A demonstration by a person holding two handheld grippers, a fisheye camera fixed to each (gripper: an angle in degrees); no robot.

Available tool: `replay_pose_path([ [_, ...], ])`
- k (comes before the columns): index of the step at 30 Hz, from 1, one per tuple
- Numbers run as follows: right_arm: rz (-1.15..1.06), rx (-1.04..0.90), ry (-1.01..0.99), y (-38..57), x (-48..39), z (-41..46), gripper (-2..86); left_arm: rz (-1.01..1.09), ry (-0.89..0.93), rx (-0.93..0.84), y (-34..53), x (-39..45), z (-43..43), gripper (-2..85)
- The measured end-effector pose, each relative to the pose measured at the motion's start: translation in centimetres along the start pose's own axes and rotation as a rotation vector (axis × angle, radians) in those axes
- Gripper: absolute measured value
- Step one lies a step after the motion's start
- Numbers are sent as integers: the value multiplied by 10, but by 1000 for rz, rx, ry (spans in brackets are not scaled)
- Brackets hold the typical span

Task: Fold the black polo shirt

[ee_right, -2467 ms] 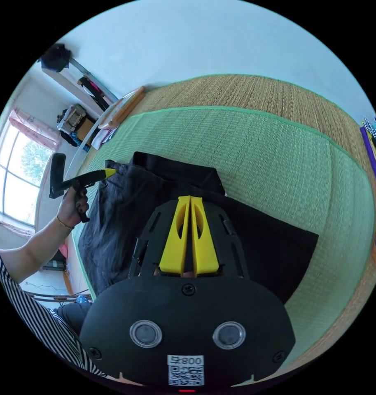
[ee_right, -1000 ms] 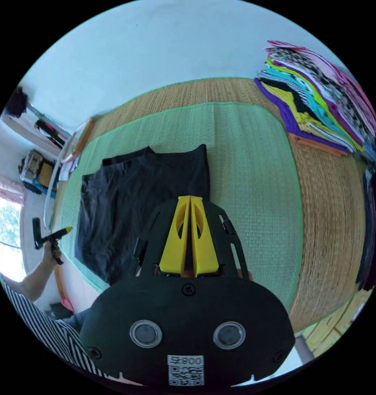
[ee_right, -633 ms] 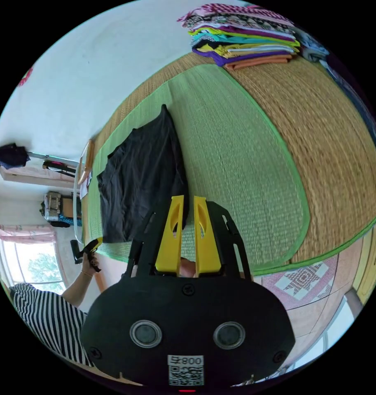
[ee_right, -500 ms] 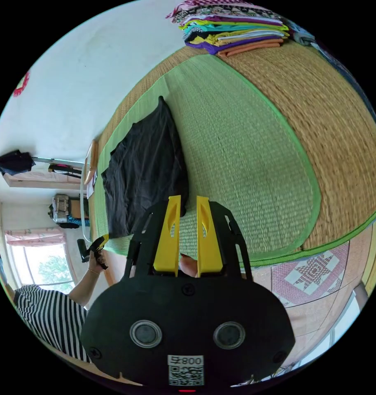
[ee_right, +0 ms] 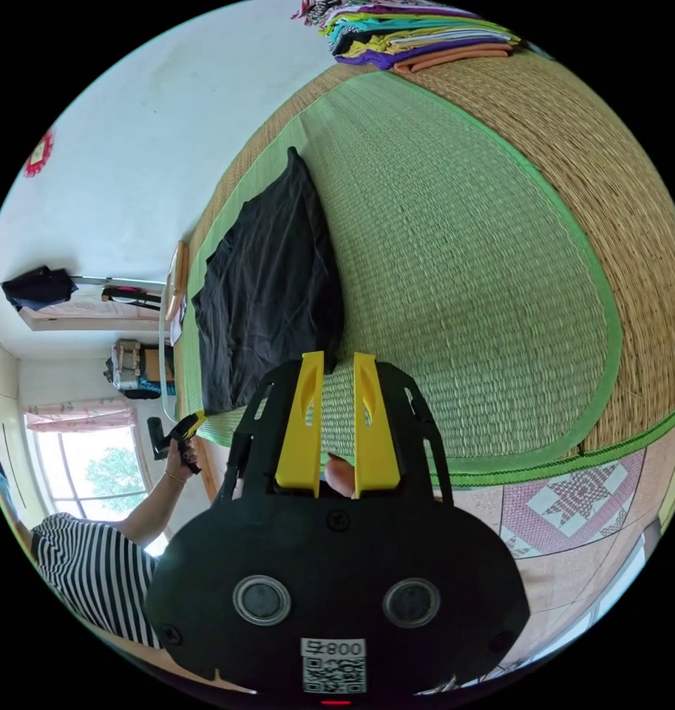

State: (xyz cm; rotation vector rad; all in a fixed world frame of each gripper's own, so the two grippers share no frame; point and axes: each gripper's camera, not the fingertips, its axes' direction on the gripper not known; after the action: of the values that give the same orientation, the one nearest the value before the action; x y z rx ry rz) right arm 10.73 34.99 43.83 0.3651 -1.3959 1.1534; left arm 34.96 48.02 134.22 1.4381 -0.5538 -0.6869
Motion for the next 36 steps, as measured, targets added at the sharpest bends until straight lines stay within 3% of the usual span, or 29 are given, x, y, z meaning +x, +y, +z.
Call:
replay_pose_path([
  [16,-37,-14,-53,44,19,-7,8,-72,58,29,23,15,12,13],
  [36,-96,-99,-138,158,29,-29,4,-119,-22,23,94,53,50,6],
])
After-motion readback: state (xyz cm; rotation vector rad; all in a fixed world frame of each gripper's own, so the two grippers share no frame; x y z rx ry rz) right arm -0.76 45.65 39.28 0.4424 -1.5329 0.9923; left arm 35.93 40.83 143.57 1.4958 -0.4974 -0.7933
